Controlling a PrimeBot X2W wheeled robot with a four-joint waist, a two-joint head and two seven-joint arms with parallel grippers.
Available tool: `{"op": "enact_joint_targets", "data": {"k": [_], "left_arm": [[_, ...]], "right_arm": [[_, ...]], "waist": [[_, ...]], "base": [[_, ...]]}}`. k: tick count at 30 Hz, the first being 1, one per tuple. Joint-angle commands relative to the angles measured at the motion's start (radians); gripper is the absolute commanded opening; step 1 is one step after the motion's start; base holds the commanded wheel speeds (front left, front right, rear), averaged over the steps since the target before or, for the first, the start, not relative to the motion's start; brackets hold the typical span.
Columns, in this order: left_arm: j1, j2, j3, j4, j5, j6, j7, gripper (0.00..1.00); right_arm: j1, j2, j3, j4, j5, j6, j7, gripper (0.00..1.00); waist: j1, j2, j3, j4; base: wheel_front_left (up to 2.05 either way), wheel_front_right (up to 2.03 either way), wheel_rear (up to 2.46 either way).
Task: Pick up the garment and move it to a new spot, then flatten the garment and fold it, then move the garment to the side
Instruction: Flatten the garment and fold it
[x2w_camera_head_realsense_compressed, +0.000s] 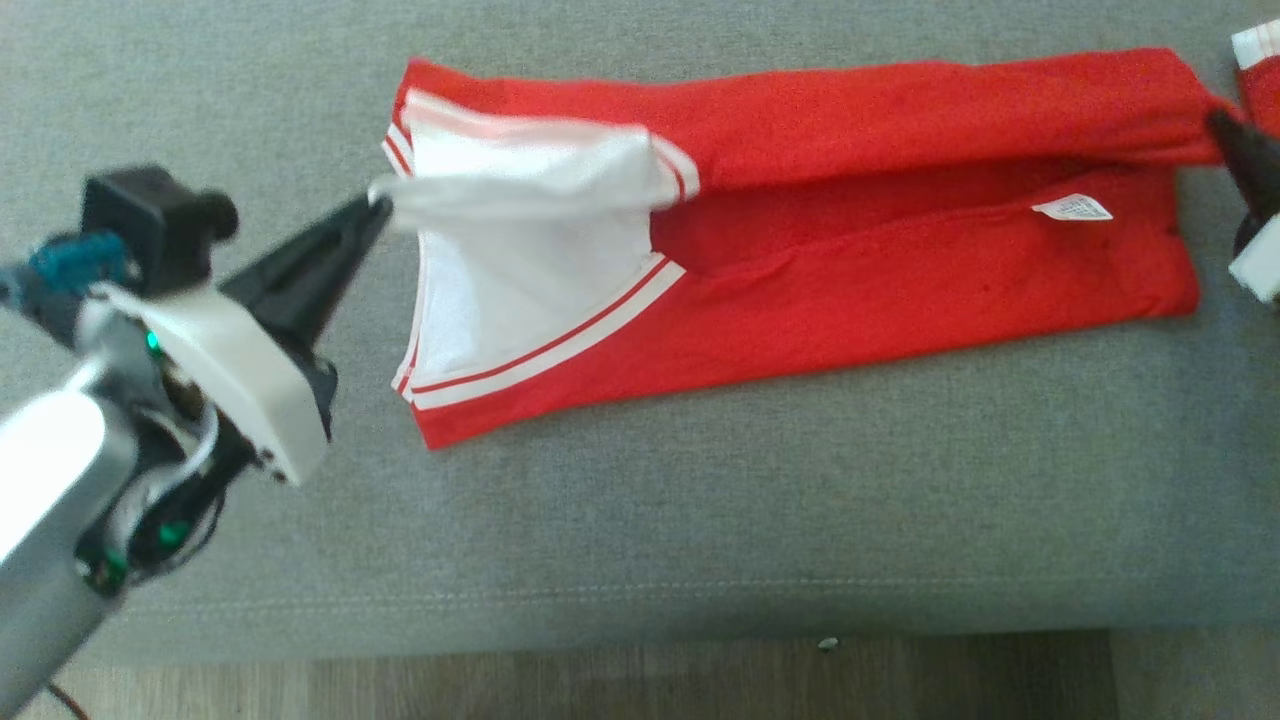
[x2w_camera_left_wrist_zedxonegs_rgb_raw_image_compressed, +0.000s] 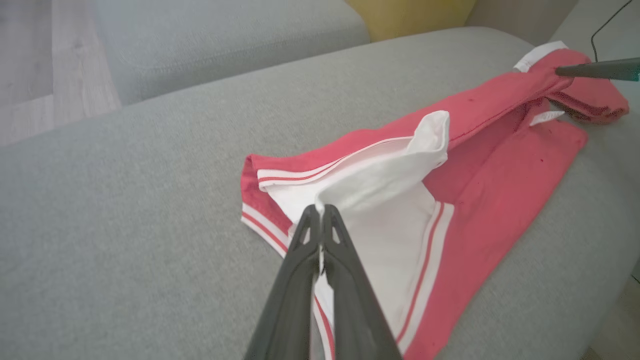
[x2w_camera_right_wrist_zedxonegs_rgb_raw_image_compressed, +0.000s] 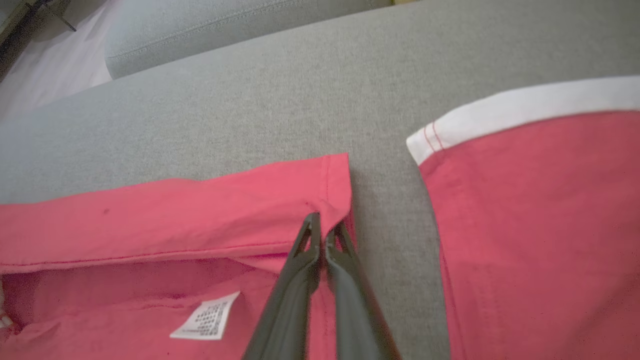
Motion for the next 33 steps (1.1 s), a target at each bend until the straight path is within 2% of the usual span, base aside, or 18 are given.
{"op": "enact_joint_targets", "data": {"k": [1, 5, 10, 11, 12, 13, 14, 22, 26, 29, 33], "left_arm": [[-0.012, 0.060, 0.049, -0.038, -0.003, 0.014, 0.003, 0.00], [0.049, 0.061, 0.025, -0.061, 0.009, 0.051, -0.010, 0.00], [0.117, 0.008, -0.007, -0.019, 0.003, 0.078, -0.050, 0.00], [0.127, -0.006, -0.011, -0.003, 0.002, 0.083, -0.062, 0.00], [0.138, -0.022, -0.012, 0.017, -0.003, 0.089, -0.076, 0.00], [0.148, -0.035, -0.014, 0.038, -0.002, 0.096, -0.089, 0.18], [0.156, -0.049, -0.012, 0.058, -0.002, 0.106, -0.107, 1.00], [0.206, -0.158, 0.027, 0.172, 0.016, 0.189, -0.278, 1.00], [0.234, -0.213, 0.072, 0.189, 0.034, 0.231, -0.329, 1.00], [0.261, -0.256, 0.111, 0.184, 0.068, 0.253, -0.341, 1.00], [0.316, -0.328, 0.202, 0.143, 0.148, 0.251, -0.343, 1.00]], "right_arm": [[0.023, -0.022, -0.002, -0.047, 0.014, 0.006, 0.007, 0.00], [0.067, -0.005, -0.017, -0.061, 0.010, 0.006, 0.012, 0.00], [0.104, 0.022, -0.017, -0.054, -0.003, 0.006, 0.001, 0.00], [0.109, 0.027, -0.015, -0.048, -0.007, 0.006, -0.004, 0.03], [0.113, 0.033, -0.015, -0.043, -0.010, 0.006, -0.010, 0.25], [0.116, 0.040, -0.016, -0.038, -0.012, 0.006, -0.021, 0.47], [0.118, 0.046, -0.018, -0.033, -0.013, 0.006, -0.034, 0.99], [0.149, 0.079, -0.002, -0.045, -0.030, 0.006, -0.297, 1.00], [0.172, 0.111, 0.012, -0.038, -0.042, 0.006, -0.449, 1.00], [0.193, 0.133, 0.030, -0.023, -0.059, 0.006, -0.550, 1.00], [0.225, 0.160, 0.063, 0.000, -0.082, 0.006, -0.651, 1.00]], "waist": [[0.0000, -0.0001, -0.002, 0.002], [0.0000, -0.0001, -0.007, 0.008], [0.0000, -0.0001, -0.020, 0.008], [0.0000, -0.0001, -0.024, 0.007], [0.0000, -0.0001, -0.030, 0.006], [0.0000, -0.0001, -0.036, 0.005], [0.0000, -0.0001, -0.043, 0.004], [0.0000, -0.0001, -0.120, 0.004], [0.0000, -0.0001, -0.168, 0.007], [0.0000, -0.0001, -0.203, 0.011], [0.0000, -0.0001, -0.241, 0.013]], "base": [[0.00, 0.00, 0.00], [0.00, 0.00, 0.00], [0.00, 0.00, 0.00], [0.00, 0.00, 0.00], [0.00, 0.00, 0.00], [0.00, 0.00, 0.00], [0.00, 0.00, 0.00], [0.00, 0.00, 0.00], [0.00, 0.00, 0.00], [0.00, 0.00, 0.00], [0.00, 0.00, 0.00]]}}
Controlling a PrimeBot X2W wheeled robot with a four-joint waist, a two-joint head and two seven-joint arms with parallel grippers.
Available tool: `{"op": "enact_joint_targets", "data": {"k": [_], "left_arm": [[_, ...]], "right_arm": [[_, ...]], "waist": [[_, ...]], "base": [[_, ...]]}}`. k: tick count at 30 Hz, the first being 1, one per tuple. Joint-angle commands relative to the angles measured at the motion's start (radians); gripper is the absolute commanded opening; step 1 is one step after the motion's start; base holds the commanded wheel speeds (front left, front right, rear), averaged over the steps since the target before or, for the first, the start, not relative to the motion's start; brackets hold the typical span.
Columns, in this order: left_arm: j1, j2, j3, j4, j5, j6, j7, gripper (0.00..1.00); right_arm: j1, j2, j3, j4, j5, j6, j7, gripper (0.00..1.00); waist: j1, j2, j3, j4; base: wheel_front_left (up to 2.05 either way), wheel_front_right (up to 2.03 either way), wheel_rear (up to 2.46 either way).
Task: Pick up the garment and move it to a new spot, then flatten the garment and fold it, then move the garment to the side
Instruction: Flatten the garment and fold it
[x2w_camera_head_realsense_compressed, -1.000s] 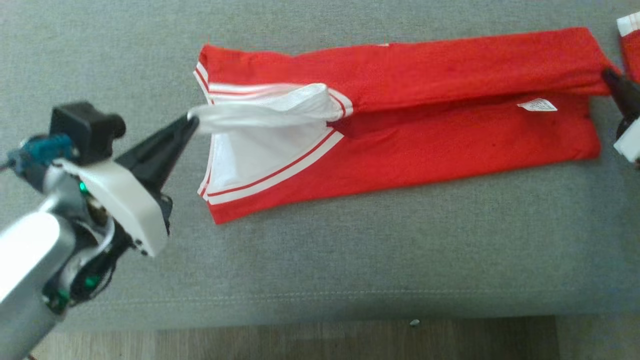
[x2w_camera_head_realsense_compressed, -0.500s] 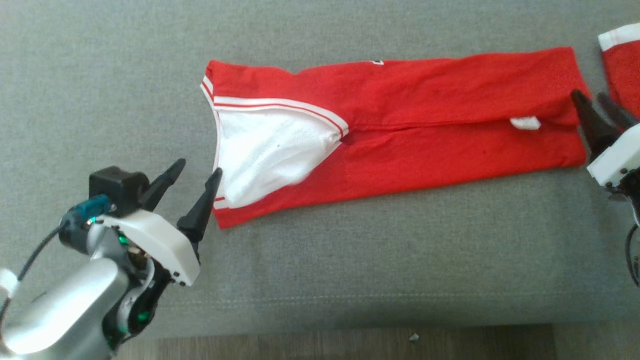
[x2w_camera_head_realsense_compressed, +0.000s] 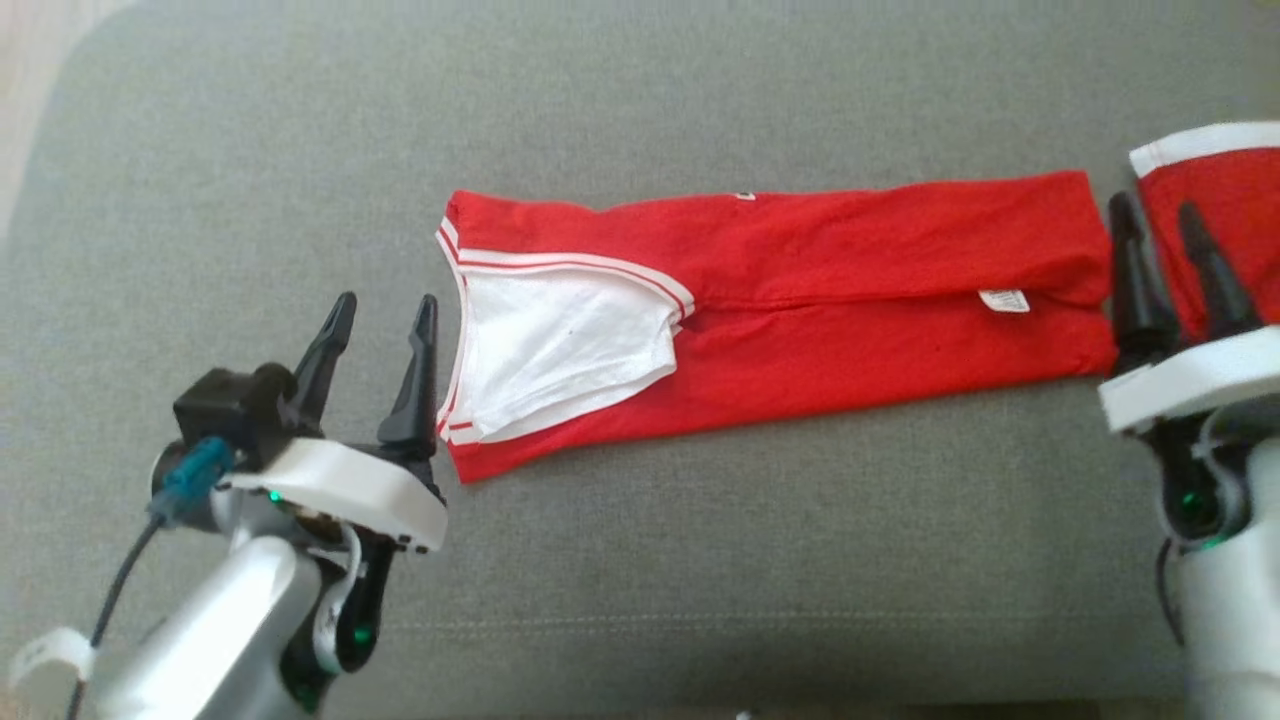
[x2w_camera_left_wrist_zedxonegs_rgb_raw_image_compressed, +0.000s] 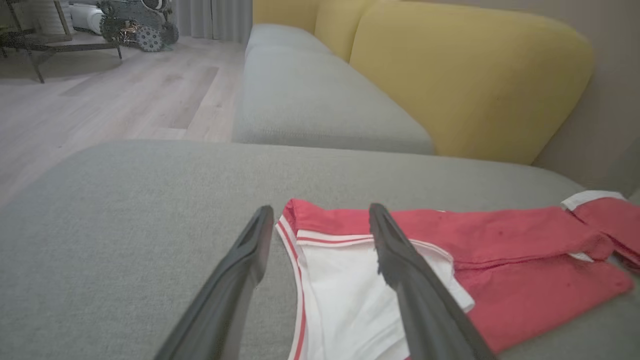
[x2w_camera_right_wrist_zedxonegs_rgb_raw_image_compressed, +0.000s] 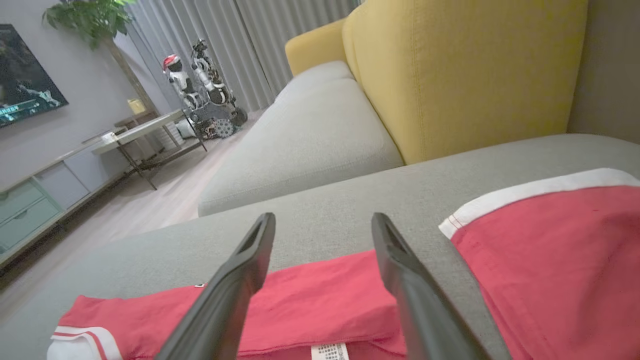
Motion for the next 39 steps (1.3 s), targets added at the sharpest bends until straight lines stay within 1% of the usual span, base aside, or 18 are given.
{"op": "enact_joint_targets", "data": {"k": [1, 6, 10, 13, 18, 20, 23, 25, 27, 29, 32, 33, 39], "left_arm": [[-0.018, 0.020, 0.050, -0.029, 0.013, 0.004, -0.012, 1.00], [0.080, -0.066, 0.168, -0.061, 0.132, -0.021, -0.012, 1.00], [0.154, -0.133, 0.250, -0.090, 0.235, -0.053, -0.012, 1.00], [0.206, -0.182, 0.302, -0.110, 0.308, -0.085, -0.012, 1.00], [0.276, -0.266, 0.389, -0.135, 0.400, -0.145, -0.012, 1.00], [0.295, -0.294, 0.416, -0.146, 0.445, -0.171, -0.012, 1.00], [0.322, -0.330, 0.433, -0.159, 0.516, -0.210, -0.012, 1.00], [0.339, -0.346, 0.431, -0.159, 0.558, -0.232, -0.012, 1.00], [0.350, -0.363, 0.428, -0.159, 0.585, -0.248, -0.012, 1.00], [0.351, -0.374, 0.420, -0.158, 0.612, -0.264, -0.012, 1.00], [0.349, -0.386, 0.405, -0.156, 0.642, -0.281, -0.012, 1.00], [0.345, -0.394, 0.399, -0.153, 0.654, -0.287, -0.012, 1.00], [0.326, -0.409, 0.382, -0.141, 0.671, -0.306, -0.012, 1.00]], "right_arm": [[0.004, -0.003, 0.022, -0.027, -0.009, 0.006, -0.016, 1.00], [0.036, 0.018, 0.074, -0.006, -0.018, 0.006, -0.121, 1.00], [0.057, 0.023, 0.103, 0.008, -0.024, 0.006, -0.206, 1.00], [0.077, 0.029, 0.104, 0.013, -0.058, 0.006, -0.250, 1.00], [0.117, 0.061, 0.058, -0.004, -0.123, 0.006, -0.274, 1.00], [0.137, 0.085, 0.035, -0.020, -0.136, 0.006, -0.275, 1.00], [0.157, 0.107, 0.005, -0.013, -0.145, 0.006, -0.276, 1.00], [0.152, 0.116, -0.022, 0.027, -0.128, 0.006, -0.276, 1.00], [0.131, 0.112, -0.057, 0.088, -0.116, 0.006, -0.255, 1.00], [0.094, 0.104, -0.090, 0.151, -0.106, 0.006, -0.201, 1.00], [0.020, 0.075, -0.123, 0.241, -0.109, 0.006, -0.108, 1.00], [-0.033, 0.053, -0.149, 0.297, -0.117, 0.006, -0.051, 1.00], [-0.165, -0.006, -0.209, 0.458, -0.160, 0.006, 0.094, 1.00]], "waist": [[0.0001, -0.0001, -0.018, 0.001], [0.0001, -0.0001, -0.055, -0.007], [0.0001, -0.0001, -0.079, -0.016], [0.0001, -0.0001, -0.090, -0.021], [0.0001, -0.0001, -0.097, -0.027], [0.0001, -0.0001, -0.100, -0.029], [0.0001, -0.0001, -0.105, -0.027], [0.0001, -0.0001, -0.109, -0.019], [0.0001, -0.0001, -0.110, -0.006], [0.0001, -0.0001, -0.105, 0.011], [0.0001, -0.0001, -0.086, 0.037], [0.0001, -0.0001, -0.068, 0.055], [0.0001, -0.0001, -0.012, 0.103]], "base": [[0.00, 0.00, 0.00], [0.00, 0.00, 0.00], [0.00, 0.00, 0.00], [0.00, 0.00, 0.00], [0.00, 0.00, 0.00], [0.00, 0.00, 0.00], [0.00, 0.00, 0.00], [0.00, 0.00, 0.00], [0.00, 0.00, 0.00], [0.00, 0.00, 0.00], [0.00, 0.00, 0.00], [0.00, 0.00, 0.00], [0.00, 0.00, 0.00]]}}
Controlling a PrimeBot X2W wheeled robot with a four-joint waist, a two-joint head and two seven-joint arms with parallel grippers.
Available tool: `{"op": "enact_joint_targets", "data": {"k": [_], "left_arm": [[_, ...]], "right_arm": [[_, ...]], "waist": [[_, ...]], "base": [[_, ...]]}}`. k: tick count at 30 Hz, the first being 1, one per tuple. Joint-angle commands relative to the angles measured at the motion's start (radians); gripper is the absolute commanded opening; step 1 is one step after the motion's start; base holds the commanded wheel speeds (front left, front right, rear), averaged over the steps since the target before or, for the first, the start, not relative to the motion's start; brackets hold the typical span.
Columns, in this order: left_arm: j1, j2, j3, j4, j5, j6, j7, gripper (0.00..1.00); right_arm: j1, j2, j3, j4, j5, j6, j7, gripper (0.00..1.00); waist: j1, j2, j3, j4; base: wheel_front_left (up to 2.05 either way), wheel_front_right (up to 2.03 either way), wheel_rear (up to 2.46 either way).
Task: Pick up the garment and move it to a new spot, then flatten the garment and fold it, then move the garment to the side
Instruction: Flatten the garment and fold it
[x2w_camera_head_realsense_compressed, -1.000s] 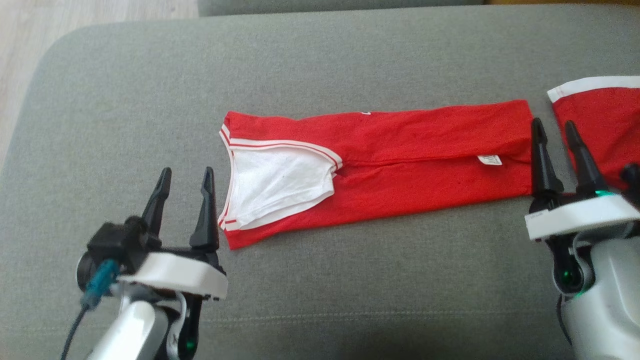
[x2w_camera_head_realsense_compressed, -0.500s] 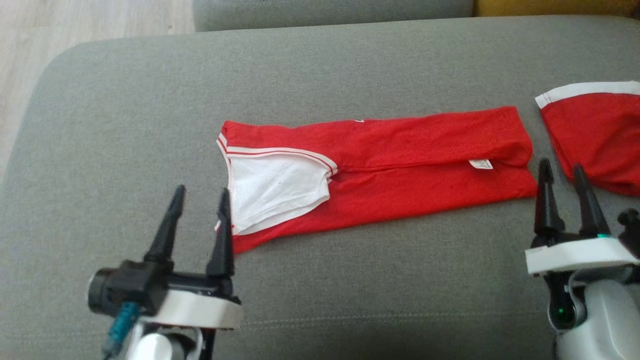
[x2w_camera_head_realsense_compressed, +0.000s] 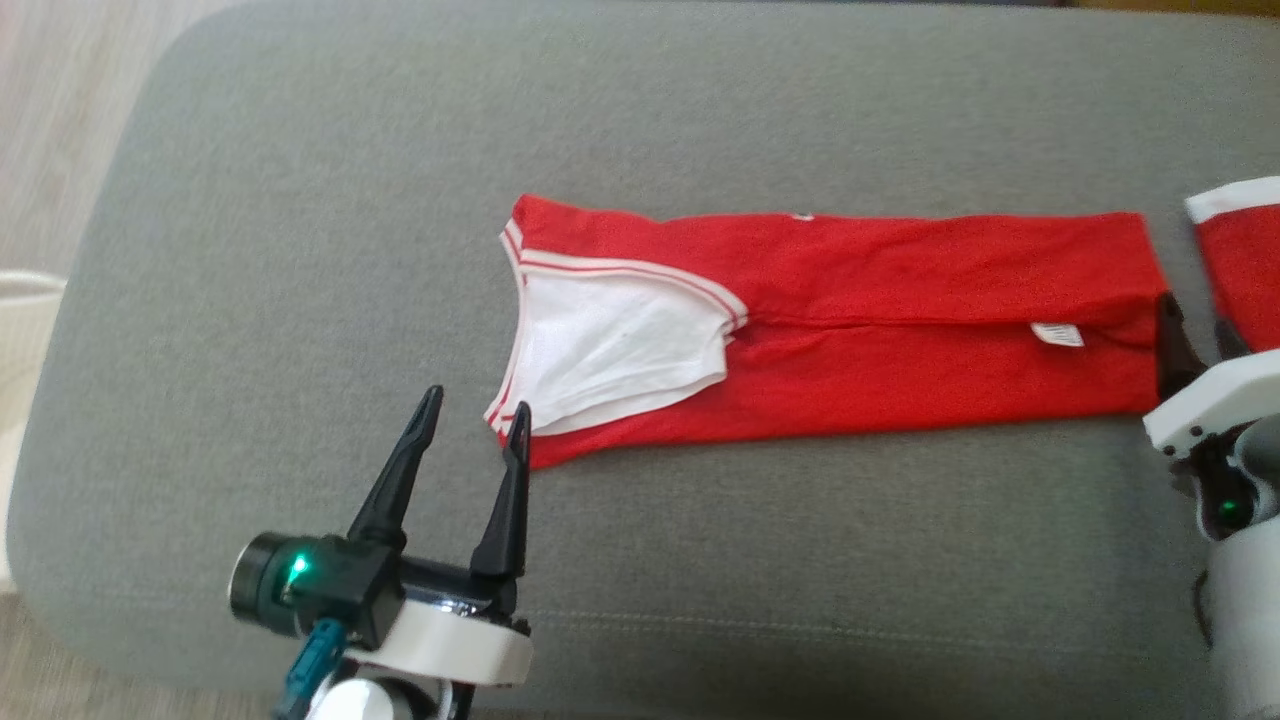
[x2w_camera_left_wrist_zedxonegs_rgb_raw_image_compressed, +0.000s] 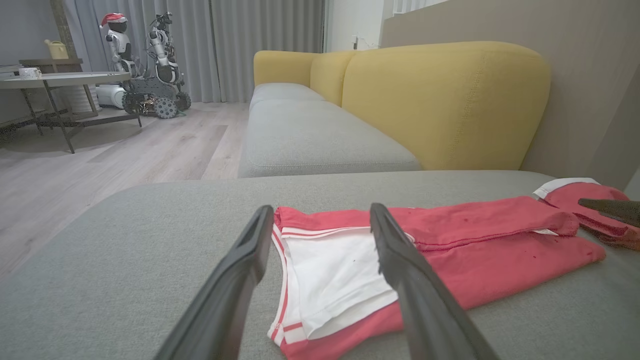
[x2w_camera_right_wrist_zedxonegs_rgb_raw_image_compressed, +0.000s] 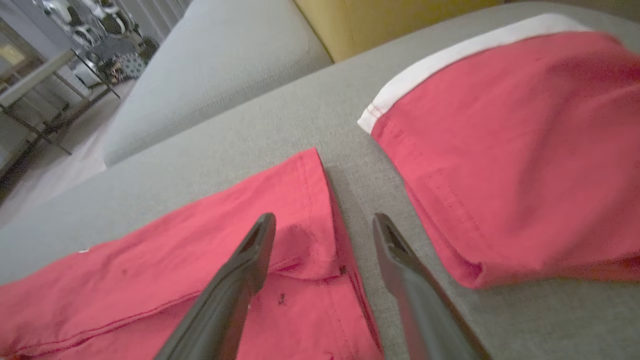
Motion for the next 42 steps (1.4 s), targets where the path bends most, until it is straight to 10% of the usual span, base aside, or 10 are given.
{"op": "enact_joint_targets", "data": {"k": [1, 10, 14, 15, 42], "left_arm": [[-0.052, -0.011, 0.024, -0.026, 0.012, -0.008, -0.012, 1.00], [-0.083, -0.020, 0.013, -0.016, 0.016, -0.021, -0.012, 1.00], [-0.090, -0.022, 0.013, -0.011, 0.017, -0.026, -0.012, 1.00], [-0.091, -0.022, 0.013, -0.010, 0.019, -0.027, -0.012, 1.00], [-0.099, -0.025, 0.019, -0.004, 0.018, -0.027, -0.012, 1.00]], "right_arm": [[-0.035, -0.026, 0.006, 0.018, -0.030, 0.006, 0.032, 1.00], [-0.110, -0.037, -0.013, 0.150, -0.084, 0.006, 0.105, 0.99], [-0.125, -0.027, -0.005, 0.187, -0.077, 0.006, 0.110, 0.08], [-0.127, -0.026, -0.001, 0.193, -0.074, 0.006, 0.108, 0.00], [-0.179, -0.138, 0.204, -0.091, -0.030, 0.006, 0.042, 0.00]], "waist": [[0.0001, 0.0000, 0.032, 0.030], [0.0001, 0.0000, 0.064, 0.051], [0.0001, 0.0000, 0.067, 0.052], [0.0001, 0.0000, 0.067, 0.051], [0.0001, 0.0000, 0.059, -0.065]], "base": [[0.00, 0.00, 0.00], [0.00, 0.00, 0.00], [0.00, 0.00, 0.00], [0.00, 0.00, 0.00], [0.00, 0.00, 0.00]]}}
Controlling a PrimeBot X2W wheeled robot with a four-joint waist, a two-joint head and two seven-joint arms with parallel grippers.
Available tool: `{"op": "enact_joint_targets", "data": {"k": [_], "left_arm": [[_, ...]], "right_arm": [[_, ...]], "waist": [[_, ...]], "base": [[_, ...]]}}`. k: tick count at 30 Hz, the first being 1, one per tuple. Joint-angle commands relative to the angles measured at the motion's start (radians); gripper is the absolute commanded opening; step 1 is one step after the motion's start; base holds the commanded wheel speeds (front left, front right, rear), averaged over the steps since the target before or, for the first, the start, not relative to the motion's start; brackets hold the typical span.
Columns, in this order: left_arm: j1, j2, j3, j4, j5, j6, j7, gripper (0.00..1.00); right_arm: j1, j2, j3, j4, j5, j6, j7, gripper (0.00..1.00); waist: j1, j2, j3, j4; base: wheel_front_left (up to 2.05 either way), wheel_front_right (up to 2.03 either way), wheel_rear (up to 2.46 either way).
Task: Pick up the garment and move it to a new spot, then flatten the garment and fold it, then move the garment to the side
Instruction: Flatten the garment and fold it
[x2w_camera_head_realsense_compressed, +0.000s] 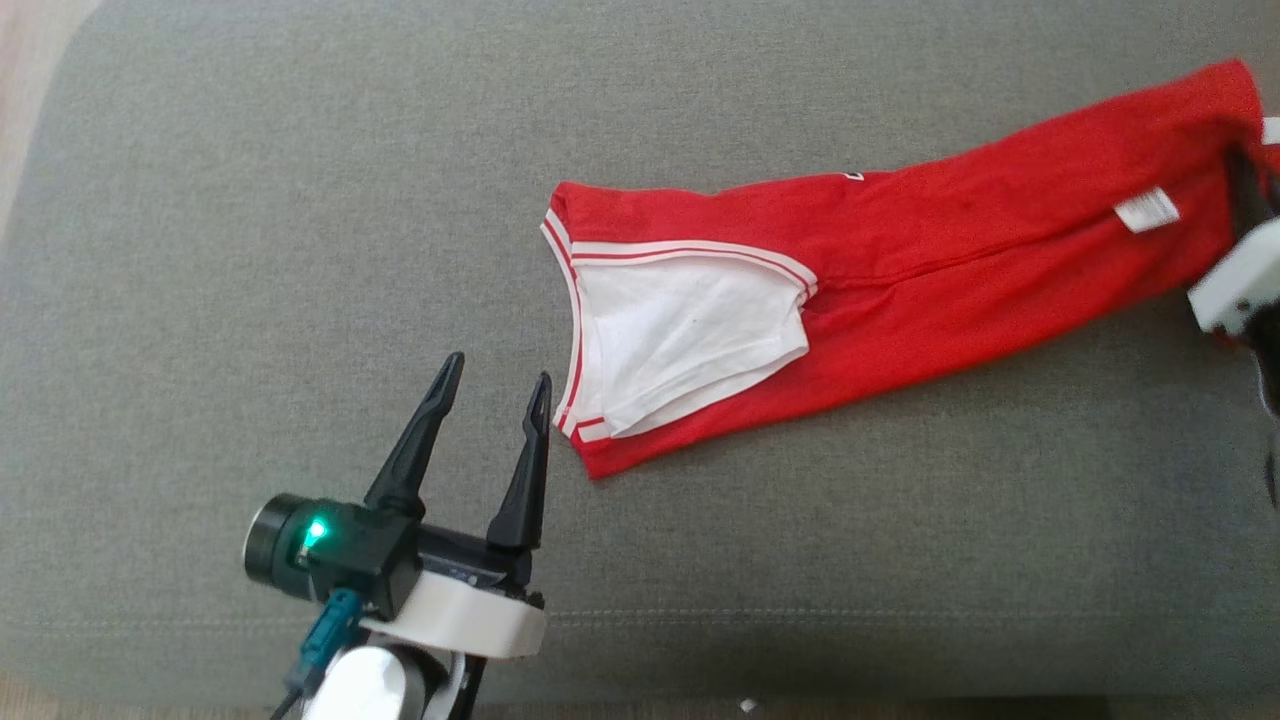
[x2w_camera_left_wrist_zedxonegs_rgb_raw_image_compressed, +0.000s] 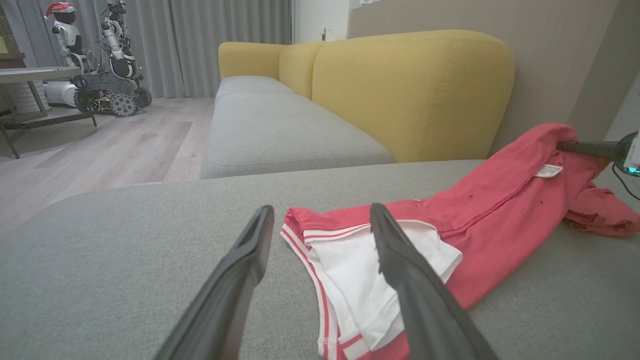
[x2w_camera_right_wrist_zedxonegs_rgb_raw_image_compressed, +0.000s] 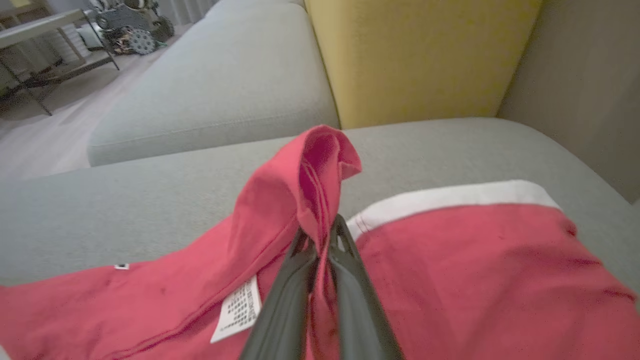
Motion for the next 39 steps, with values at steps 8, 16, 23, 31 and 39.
{"op": "enact_joint_targets", "data": {"k": [8, 16, 23, 31, 39], "left_arm": [[-0.042, -0.007, 0.029, -0.022, -0.016, 0.012, -0.012, 1.00], [-0.039, -0.007, 0.022, -0.020, -0.025, 0.017, -0.012, 1.00], [-0.044, -0.007, 0.009, -0.018, -0.034, 0.020, -0.012, 1.00], [-0.056, -0.007, -0.006, -0.009, -0.050, 0.027, -0.012, 1.00], [-0.064, -0.007, -0.020, -0.005, -0.063, 0.035, -0.012, 1.00]], "right_arm": [[0.051, 0.034, 0.137, -0.341, 0.106, 0.006, 0.169, 0.00], [0.137, 0.093, 0.222, -0.587, 0.146, 0.006, 0.286, 0.00], [0.161, 0.198, 0.300, -0.615, 0.145, 0.006, 0.319, 0.00], [0.138, 0.289, 0.389, -0.507, 0.132, 0.006, 0.325, 0.00], [0.103, 0.342, 0.432, -0.370, 0.162, 0.006, 0.279, 0.02]], "waist": [[0.0000, 0.0000, -0.017, 0.019], [0.0000, 0.0000, -0.038, 0.066], [0.0000, 0.0000, -0.036, 0.111], [0.0000, 0.0000, -0.031, 0.160], [0.0000, 0.0000, -0.019, 0.189]], "base": [[0.00, 0.00, 0.00], [0.00, 0.00, 0.00], [0.00, 0.00, 0.00], [0.00, 0.00, 0.00], [0.00, 0.00, 0.00]]}}
